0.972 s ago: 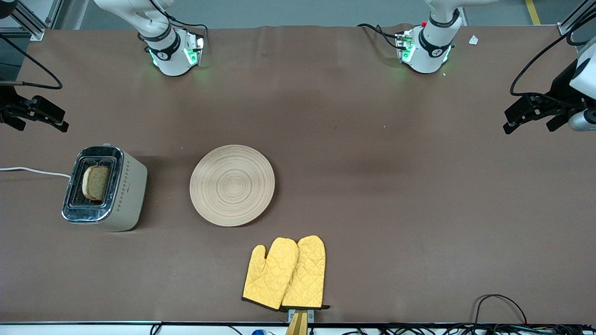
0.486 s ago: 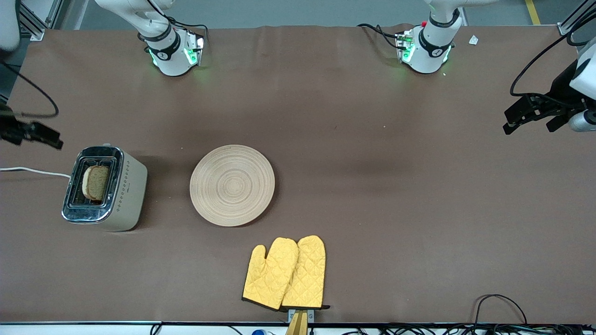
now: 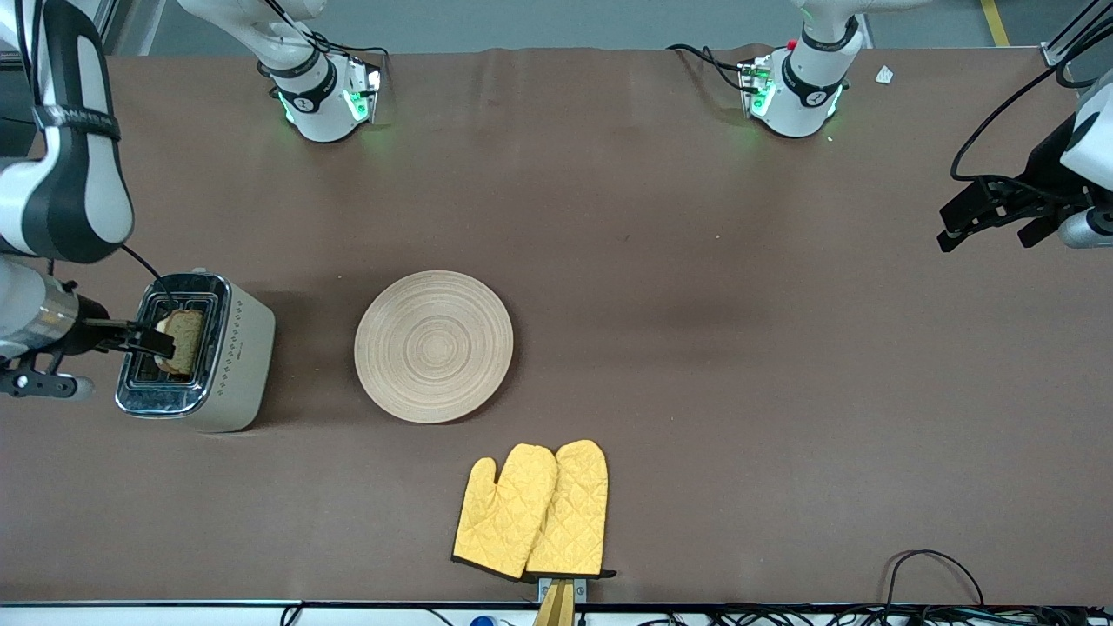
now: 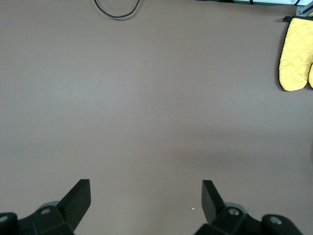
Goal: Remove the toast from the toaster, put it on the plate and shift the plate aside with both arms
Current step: 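Grasp the bread slice with the right gripper and lift it out, then move the bread onto the wooden plate while the left gripper reaches in, then release the bread on the plate while the left gripper grasps the rim, then slide the plate away from the toaster with the left gripper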
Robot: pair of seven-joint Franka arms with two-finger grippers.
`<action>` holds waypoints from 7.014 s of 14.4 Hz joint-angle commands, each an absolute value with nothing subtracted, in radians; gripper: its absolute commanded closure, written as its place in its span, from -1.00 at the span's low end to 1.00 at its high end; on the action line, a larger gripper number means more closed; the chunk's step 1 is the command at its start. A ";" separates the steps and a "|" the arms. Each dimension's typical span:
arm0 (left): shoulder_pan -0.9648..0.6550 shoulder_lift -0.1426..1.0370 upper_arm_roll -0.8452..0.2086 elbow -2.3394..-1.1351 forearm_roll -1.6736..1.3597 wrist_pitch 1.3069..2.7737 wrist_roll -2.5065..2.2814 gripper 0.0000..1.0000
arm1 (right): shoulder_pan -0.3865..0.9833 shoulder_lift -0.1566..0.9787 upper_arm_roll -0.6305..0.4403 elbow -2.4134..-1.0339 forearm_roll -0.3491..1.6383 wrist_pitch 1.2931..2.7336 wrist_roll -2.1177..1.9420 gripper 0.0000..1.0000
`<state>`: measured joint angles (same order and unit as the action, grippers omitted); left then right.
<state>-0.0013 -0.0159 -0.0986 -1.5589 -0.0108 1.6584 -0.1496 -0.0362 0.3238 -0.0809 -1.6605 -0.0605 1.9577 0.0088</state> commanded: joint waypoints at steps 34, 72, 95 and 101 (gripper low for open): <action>0.000 -0.006 -0.100 -1.540 -0.005 1.637 -0.147 -1.00 | 0.109 0.322 -0.037 -1.596 0.390 1.713 0.066 1.00; -0.670 1.015 -0.144 -1.301 -1.121 2.557 0.103 0.92 | 0.080 -0.093 -0.160 -1.714 0.042 1.612 -0.252 -1.00; 0.421 0.862 -0.132 -1.307 -0.726 1.531 0.797 0.99 | 0.084 0.064 -0.160 -1.460 -0.074 1.439 -0.201 -1.00; 0.538 0.994 -0.130 -1.281 -0.703 1.532 0.868 0.96 | 0.097 0.064 -0.158 -1.459 -0.051 1.457 -0.199 -1.00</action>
<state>0.5274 0.9606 -0.1140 -1.3202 -0.7037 1.5716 0.8748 0.0939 0.0631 -0.1565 -1.4711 -0.0809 1.4595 -0.2065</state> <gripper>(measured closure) 0.907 0.000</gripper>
